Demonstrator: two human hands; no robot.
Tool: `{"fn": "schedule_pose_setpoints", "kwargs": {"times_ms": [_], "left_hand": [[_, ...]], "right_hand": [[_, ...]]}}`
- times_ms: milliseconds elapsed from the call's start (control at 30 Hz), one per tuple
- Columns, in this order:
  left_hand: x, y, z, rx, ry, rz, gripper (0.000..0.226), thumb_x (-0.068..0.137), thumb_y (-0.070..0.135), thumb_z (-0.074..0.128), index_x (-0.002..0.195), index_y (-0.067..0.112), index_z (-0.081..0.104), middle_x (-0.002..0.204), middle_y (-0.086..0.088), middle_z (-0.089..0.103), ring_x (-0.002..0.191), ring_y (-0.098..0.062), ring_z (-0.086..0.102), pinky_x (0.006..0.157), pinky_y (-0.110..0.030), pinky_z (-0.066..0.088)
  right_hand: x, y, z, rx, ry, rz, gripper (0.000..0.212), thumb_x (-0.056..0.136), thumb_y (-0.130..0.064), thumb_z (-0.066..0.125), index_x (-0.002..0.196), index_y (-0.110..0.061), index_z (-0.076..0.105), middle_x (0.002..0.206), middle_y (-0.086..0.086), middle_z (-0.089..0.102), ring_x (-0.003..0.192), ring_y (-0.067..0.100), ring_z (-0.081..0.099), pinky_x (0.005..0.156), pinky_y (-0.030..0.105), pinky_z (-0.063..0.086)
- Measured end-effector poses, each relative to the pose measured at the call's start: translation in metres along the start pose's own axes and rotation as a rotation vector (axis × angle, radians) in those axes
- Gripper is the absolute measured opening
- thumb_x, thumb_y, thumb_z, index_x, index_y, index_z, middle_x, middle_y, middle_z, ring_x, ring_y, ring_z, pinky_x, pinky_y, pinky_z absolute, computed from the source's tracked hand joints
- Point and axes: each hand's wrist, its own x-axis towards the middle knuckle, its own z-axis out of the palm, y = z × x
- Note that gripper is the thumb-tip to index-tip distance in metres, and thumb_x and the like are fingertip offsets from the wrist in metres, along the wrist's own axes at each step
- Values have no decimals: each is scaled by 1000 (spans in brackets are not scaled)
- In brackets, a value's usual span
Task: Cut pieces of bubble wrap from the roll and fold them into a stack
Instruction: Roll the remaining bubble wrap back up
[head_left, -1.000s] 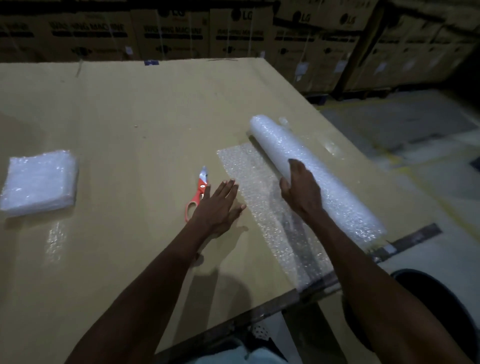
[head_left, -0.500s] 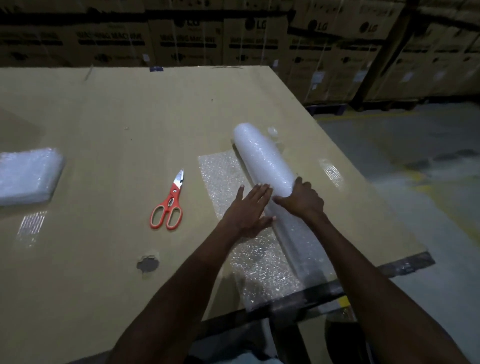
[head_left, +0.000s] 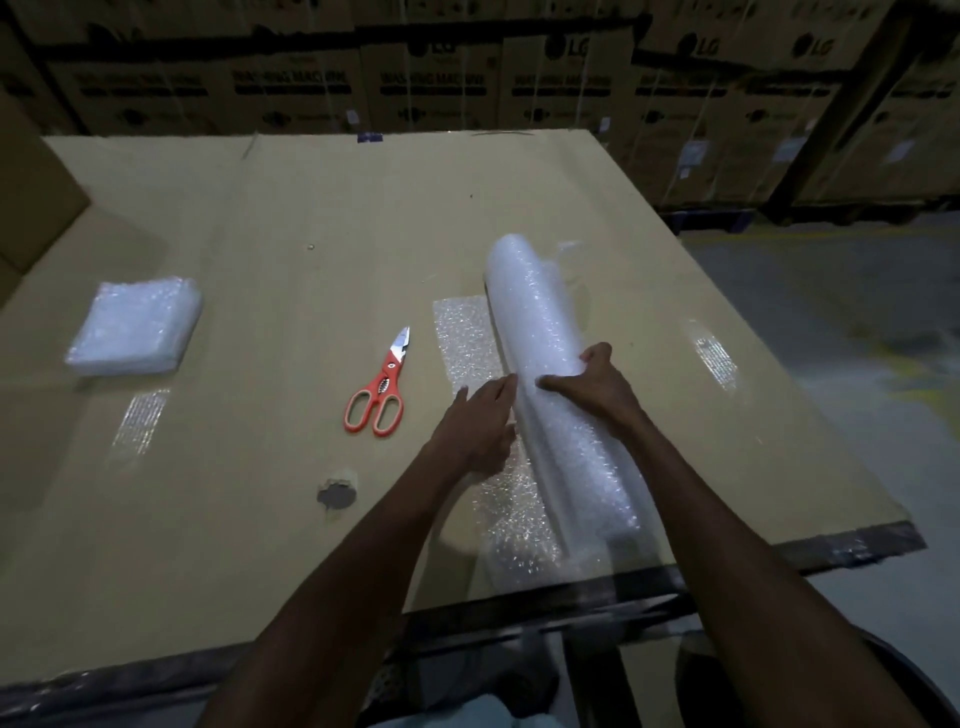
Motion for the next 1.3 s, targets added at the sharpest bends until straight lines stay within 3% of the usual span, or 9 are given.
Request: {"fn": "schedule_pose_setpoints", "kwargs": {"times_ms": [233, 367, 467, 667, 800, 1000, 1100, 1167, 1300], "left_hand": [[-18, -30, -6, 2, 9, -53, 73, 96, 31, 55, 156, 8, 19, 160, -9, 30, 144, -27, 33, 113, -58, 32], [-25, -45, -12, 9, 30, -53, 61, 84, 18, 60, 141, 13, 42, 139, -7, 53, 123, -29, 52, 94, -48, 44], [-30, -47, -23, 23, 92, -100, 30, 84, 17, 62, 115, 15, 62, 111, -5, 66, 99, -28, 62, 74, -36, 43], [-33, -52, -26, 26, 234, -152, 20, 95, 30, 56, 94, 17, 71, 93, -3, 70, 84, -26, 66, 66, -35, 47], [-28, -60, -33, 54, 252, -148, 28, 90, 43, 62, 86, 18, 72, 88, -4, 70, 79, -28, 65, 64, -38, 48], [-10, -79, -63, 229, 306, -168, 49, 74, 38, 84, 109, 11, 62, 110, -9, 63, 95, -33, 64, 72, -41, 48], [1, -82, -73, 313, 287, -176, 79, 69, 36, 88, 132, 10, 49, 135, -11, 50, 124, -31, 51, 91, -50, 46], [10, -81, -74, 356, 208, -167, 98, 68, 36, 88, 146, 10, 34, 152, -12, 35, 142, -31, 32, 105, -57, 35], [34, -72, -70, 398, 31, -134, 116, 74, 41, 83, 158, 14, 8, 165, -7, 11, 153, -27, 7, 117, -62, 15]], "right_hand": [[-2, -29, 29, 210, 79, -83, 50, 77, -54, 81, 112, -24, 62, 126, 2, 65, 107, 20, 62, 90, 35, 51], [-7, -25, 40, 121, 48, 54, 96, 70, -69, 80, 143, -15, 47, 143, 9, 55, 123, 28, 59, 102, 42, 49], [-15, -30, 54, 75, -28, 115, 116, 57, -83, 75, 145, -15, 42, 142, 6, 55, 124, 29, 58, 104, 46, 48], [-4, -40, 60, 171, -131, 67, 126, 30, -79, 89, 133, -15, 56, 127, 1, 65, 107, 20, 68, 95, 45, 57], [-11, -53, 57, 33, -79, 12, 112, 42, -67, 86, 134, -15, 49, 125, 0, 60, 110, 24, 62, 95, 45, 53], [-5, -59, 43, -549, 59, -261, 95, 67, -39, 87, 143, -13, 37, 128, 9, 56, 112, 31, 57, 81, 38, 46], [2, -44, 33, -814, 138, -478, 73, 79, -23, 75, 141, -10, 40, 130, 11, 50, 111, 32, 51, 84, 43, 45], [6, -30, 24, -866, 157, -547, 63, 81, -15, 68, 139, -9, 42, 131, 13, 49, 112, 34, 49, 87, 45, 44], [11, -2, 15, -794, 84, -618, 87, 65, -25, 75, 142, -15, 37, 137, 13, 47, 123, 36, 47, 96, 49, 41]]}}
